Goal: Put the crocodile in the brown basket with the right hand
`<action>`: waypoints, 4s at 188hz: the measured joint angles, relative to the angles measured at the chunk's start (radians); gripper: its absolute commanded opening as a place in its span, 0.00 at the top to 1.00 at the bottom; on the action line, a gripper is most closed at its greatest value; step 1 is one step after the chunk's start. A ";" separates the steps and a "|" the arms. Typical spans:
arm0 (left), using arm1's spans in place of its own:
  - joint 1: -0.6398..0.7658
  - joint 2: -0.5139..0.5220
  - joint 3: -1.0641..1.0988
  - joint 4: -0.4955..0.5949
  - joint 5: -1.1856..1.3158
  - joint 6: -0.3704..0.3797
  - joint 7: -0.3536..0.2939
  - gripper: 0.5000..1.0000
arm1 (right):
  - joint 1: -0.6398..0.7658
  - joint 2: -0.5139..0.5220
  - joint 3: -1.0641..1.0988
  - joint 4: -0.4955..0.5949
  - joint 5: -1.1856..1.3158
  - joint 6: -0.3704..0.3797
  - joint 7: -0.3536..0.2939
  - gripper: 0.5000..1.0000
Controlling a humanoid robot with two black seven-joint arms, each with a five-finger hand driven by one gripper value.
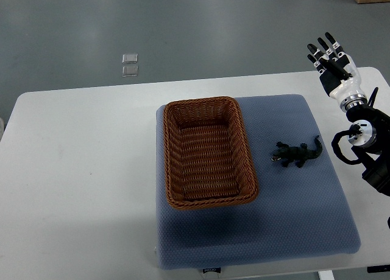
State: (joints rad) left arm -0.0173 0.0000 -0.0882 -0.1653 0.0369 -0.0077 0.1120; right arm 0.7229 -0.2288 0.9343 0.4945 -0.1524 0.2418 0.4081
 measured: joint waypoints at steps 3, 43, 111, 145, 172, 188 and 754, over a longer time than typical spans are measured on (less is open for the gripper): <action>0.000 0.000 0.000 0.000 0.000 0.000 0.000 0.00 | 0.000 0.000 0.000 0.000 0.000 -0.001 0.000 0.15; 0.000 0.000 0.000 0.000 0.000 0.000 0.000 0.00 | 0.000 0.001 0.001 -0.002 -0.001 -0.011 0.001 0.15; 0.000 0.000 -0.001 0.000 0.000 0.000 0.000 0.00 | 0.002 -0.090 -0.037 0.058 -0.022 -0.031 0.003 0.15; 0.000 0.000 -0.001 0.000 0.000 0.000 0.000 0.00 | 0.034 -0.196 -0.128 0.091 -0.226 -0.025 0.008 0.15; 0.000 0.000 -0.001 0.000 0.000 0.000 0.000 0.00 | 0.042 -0.302 -0.169 0.169 -0.484 0.011 0.012 0.15; 0.000 0.000 -0.001 0.000 0.000 0.000 0.000 0.00 | 0.044 -0.353 -0.180 0.239 -0.646 0.043 0.014 0.15; -0.002 0.000 -0.001 0.000 0.000 0.000 0.000 0.00 | 0.120 -0.601 -0.617 0.621 -1.486 -0.027 -0.050 0.93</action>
State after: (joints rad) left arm -0.0196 0.0000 -0.0890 -0.1657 0.0369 -0.0077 0.1118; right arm 0.8426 -0.8294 0.3177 1.1156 -1.6384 0.2146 0.3583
